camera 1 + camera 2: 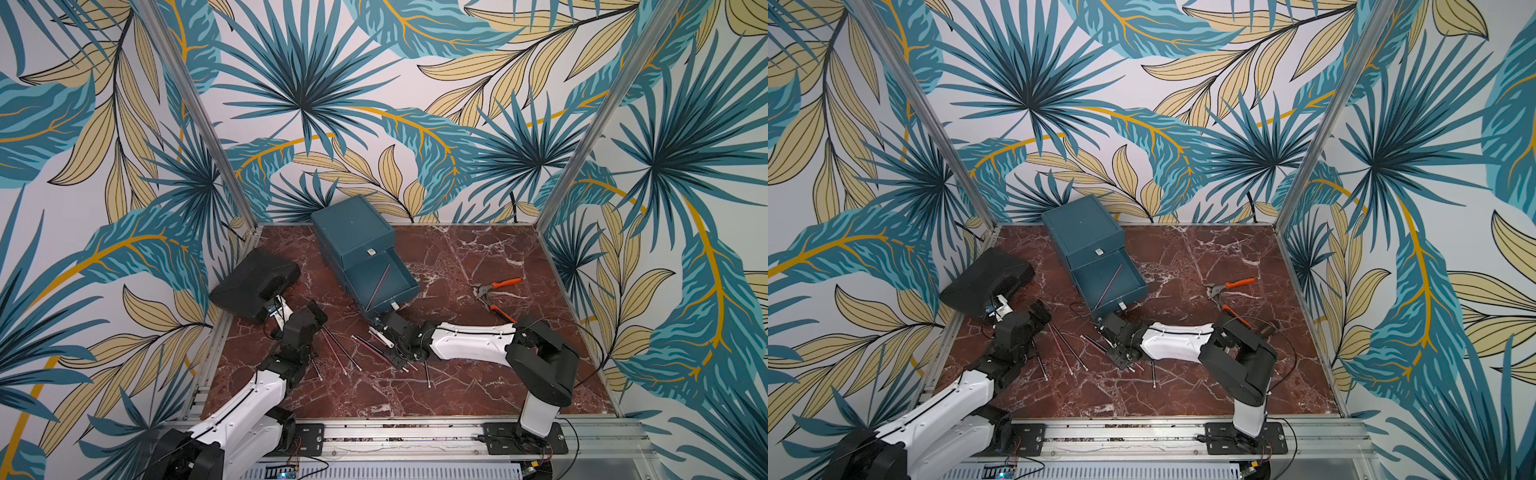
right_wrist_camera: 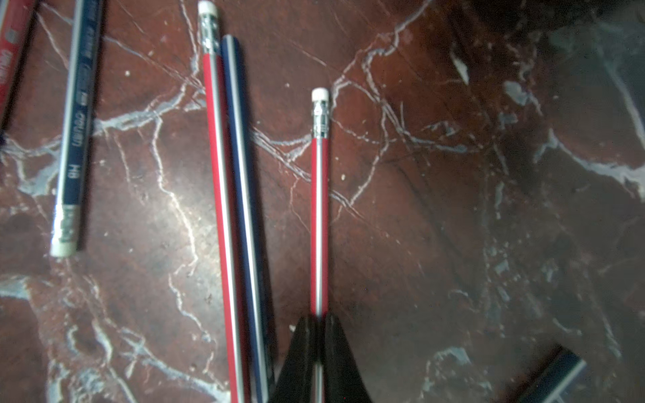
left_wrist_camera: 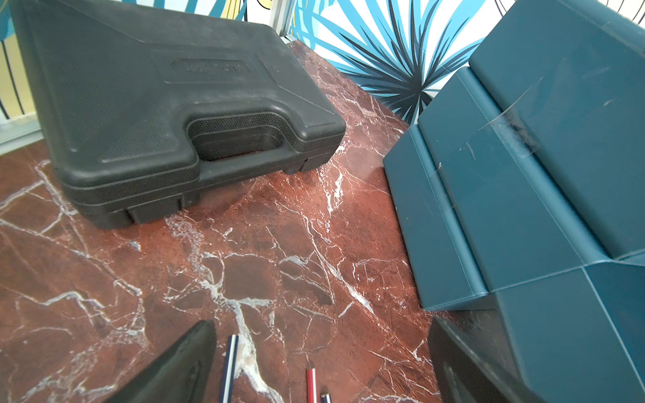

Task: Please place the pencils in the drawer according to their color
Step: Pick up the pencil from the center of the board, then place the pencil in the drawer.

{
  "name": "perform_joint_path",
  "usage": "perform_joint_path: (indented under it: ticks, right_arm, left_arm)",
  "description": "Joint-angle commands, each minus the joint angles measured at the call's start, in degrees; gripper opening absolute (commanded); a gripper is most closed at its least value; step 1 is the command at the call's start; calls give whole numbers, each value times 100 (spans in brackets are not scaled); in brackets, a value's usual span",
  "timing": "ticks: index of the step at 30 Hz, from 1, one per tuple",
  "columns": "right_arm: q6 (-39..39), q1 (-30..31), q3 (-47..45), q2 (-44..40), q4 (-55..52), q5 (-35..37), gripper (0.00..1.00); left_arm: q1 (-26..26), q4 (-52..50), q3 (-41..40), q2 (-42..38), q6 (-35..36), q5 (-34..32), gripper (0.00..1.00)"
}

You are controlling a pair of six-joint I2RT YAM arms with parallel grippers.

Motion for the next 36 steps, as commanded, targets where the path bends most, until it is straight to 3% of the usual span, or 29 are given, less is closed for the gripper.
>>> perform_joint_path:
  ticks: [1,23,30,36]
  right_arm:
    - [-10,16,-137,-333,-328,144,0]
    - [188,18,-899,-2391,-1622,-336,0]
    - [310,18,-738,-2959,-1616,-403,0]
    - [711,11,-190,-3062,-1582,-38,0]
  left_arm:
    - [49,115,-45,-5,-5,10,100]
    - [49,122,-45,-1,-17,27,100]
    - [53,133,-19,-4,22,36,100]
    - [50,124,42,5,114,60,100]
